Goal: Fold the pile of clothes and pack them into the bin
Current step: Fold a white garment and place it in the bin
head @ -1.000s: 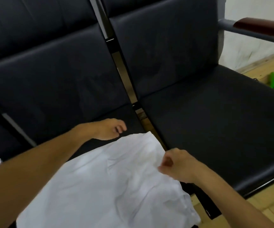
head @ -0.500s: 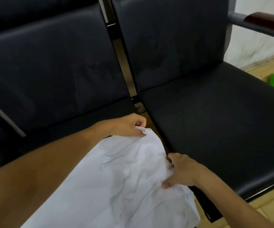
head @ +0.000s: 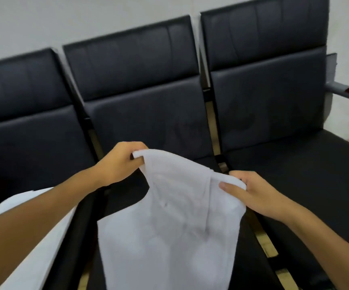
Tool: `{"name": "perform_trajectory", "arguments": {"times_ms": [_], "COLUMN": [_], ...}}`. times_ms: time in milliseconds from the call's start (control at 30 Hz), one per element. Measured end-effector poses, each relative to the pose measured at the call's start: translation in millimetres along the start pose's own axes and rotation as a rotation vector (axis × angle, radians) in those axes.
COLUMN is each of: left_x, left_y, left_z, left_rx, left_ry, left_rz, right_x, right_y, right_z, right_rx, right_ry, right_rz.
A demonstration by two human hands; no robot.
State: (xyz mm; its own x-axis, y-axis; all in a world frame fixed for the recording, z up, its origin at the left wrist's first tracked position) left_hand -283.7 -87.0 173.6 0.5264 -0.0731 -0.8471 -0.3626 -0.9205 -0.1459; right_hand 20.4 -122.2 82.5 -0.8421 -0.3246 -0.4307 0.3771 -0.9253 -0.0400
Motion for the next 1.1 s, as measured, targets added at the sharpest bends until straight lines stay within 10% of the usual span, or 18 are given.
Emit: {"name": "perform_trajectory", "arguments": {"times_ms": [433,700,1100], "left_x": [-132,-169,-196], "left_y": [159,213,238], "left_z": [-75,-99,-154], "left_rx": [0.052,0.106,0.225], "left_ry": [0.037,0.026,0.018], "left_rz": [-0.279,-0.343,-0.430], "right_x": [68,43,97], "right_y": [64,107,123], "right_z": [139,205,203], "right_rx": [-0.049,-0.210,-0.041], "right_ry": [0.496,0.078,-0.104], "right_rz": [0.590,0.370,0.552]}}
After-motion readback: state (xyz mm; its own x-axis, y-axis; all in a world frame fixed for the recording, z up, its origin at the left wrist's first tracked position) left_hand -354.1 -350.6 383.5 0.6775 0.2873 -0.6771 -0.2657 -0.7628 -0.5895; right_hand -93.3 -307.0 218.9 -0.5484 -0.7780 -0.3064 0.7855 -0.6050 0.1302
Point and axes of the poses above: each hand's wrist, its own y-axis away from the middle knuckle, its own x-axis out of the palm, z = x × y, the point moved 3 cm from there along -y, towards the middle knuckle, and after that the axes turned 1 degree about z, right-handed, at the moved point
